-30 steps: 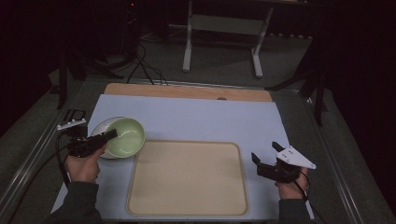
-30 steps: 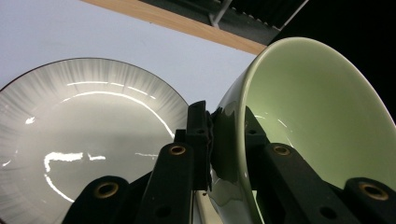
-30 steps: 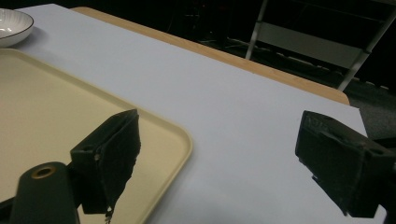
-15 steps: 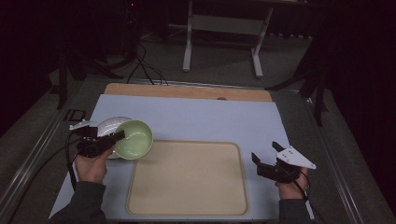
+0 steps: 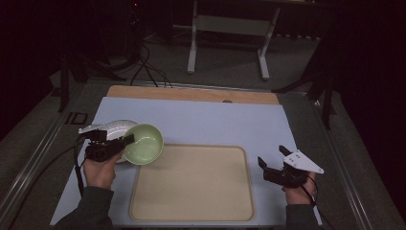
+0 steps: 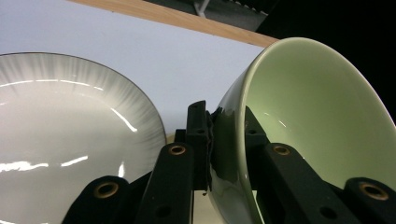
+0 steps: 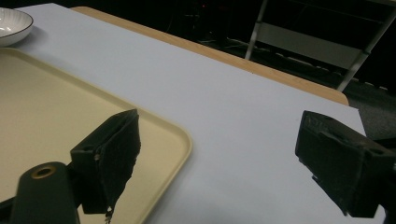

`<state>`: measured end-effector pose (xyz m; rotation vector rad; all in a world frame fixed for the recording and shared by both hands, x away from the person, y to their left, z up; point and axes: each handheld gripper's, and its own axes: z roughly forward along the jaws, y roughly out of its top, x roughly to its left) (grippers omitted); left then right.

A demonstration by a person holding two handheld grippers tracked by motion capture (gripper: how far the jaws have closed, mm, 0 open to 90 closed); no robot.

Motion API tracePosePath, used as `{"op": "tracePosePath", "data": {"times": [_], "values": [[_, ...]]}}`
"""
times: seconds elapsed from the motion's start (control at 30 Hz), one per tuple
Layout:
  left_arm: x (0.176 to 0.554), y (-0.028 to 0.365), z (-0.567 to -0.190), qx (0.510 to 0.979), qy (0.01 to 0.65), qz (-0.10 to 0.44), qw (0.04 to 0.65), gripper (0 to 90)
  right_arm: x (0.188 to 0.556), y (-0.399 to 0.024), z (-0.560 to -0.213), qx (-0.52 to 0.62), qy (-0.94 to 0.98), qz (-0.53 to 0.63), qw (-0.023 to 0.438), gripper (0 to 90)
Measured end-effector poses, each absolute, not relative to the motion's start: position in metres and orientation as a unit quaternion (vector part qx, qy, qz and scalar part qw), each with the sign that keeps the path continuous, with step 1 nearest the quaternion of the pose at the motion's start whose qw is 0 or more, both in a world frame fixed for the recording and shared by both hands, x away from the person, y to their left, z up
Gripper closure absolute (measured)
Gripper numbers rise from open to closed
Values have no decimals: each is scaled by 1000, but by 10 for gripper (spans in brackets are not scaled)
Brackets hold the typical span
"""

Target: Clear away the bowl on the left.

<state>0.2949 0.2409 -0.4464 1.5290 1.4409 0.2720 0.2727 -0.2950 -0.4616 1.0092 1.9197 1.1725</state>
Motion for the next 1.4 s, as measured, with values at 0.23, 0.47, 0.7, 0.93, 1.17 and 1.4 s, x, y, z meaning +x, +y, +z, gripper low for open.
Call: {"op": "tracePosePath", "data": {"times": [0.23, 0.47, 0.7, 0.93, 1.17, 1.4], "values": [[295, 231, -446, 636, 586, 108, 491, 807, 273, -295, -462, 386, 734, 448, 332, 136], [296, 223, -446, 639, 581, 105, 493, 807, 273, -295, -462, 386, 734, 448, 332, 136], [296, 214, -448, 645, 576, 101, 492, 807, 273, -295, -462, 387, 734, 448, 332, 136], [297, 207, -449, 651, 570, 99, 491, 807, 273, -295, -462, 387, 734, 448, 332, 136], [298, 200, -451, 656, 567, 97, 488, 807, 273, -295, -462, 387, 734, 448, 332, 136], [299, 194, -452, 661, 564, 95, 486, 807, 273, -295, -462, 387, 734, 448, 332, 136]]}}
